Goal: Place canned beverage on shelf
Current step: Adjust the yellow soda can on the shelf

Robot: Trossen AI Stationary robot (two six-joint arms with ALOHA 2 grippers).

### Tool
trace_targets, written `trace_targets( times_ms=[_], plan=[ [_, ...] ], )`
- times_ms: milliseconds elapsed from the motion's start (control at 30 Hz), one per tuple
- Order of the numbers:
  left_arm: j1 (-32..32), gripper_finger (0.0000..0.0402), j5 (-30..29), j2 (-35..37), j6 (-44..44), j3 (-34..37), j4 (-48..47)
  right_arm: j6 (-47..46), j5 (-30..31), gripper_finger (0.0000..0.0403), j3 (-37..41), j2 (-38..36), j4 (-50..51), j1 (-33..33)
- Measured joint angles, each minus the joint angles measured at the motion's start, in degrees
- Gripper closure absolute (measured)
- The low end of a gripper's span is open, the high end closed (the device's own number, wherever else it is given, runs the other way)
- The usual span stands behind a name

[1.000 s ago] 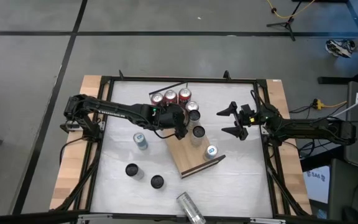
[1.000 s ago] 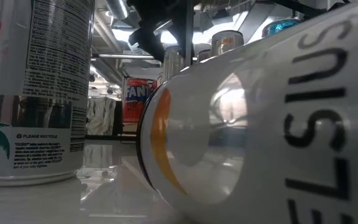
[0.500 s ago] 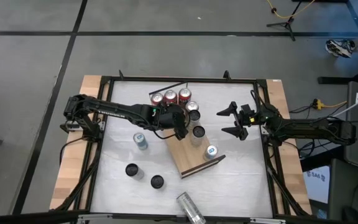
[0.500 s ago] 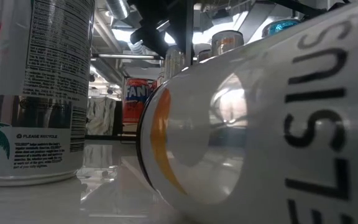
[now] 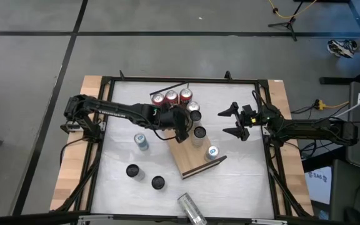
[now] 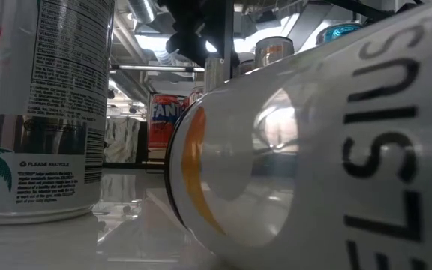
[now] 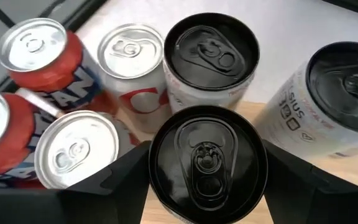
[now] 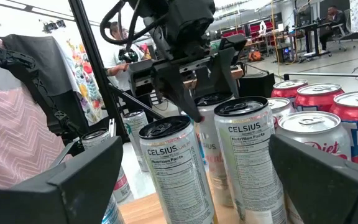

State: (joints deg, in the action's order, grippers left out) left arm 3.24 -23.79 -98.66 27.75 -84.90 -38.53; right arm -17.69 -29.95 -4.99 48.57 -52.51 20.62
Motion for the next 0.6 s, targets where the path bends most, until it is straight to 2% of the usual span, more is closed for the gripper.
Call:
trace_targets(
  times_ms=[367,600],
  plan=[
    [-0.5,0.016,2.8,0.0,-7.0,0.0,1.5,0.0,0.0,0.0004,0.0,0.0,0.0,0.0],
    [-1.0,0.0155,3.5,0.0,-7.5,0.0,1.5,0.0,0.0,0.0004,0.0,0.0,0.0,0.0]
  ],
)
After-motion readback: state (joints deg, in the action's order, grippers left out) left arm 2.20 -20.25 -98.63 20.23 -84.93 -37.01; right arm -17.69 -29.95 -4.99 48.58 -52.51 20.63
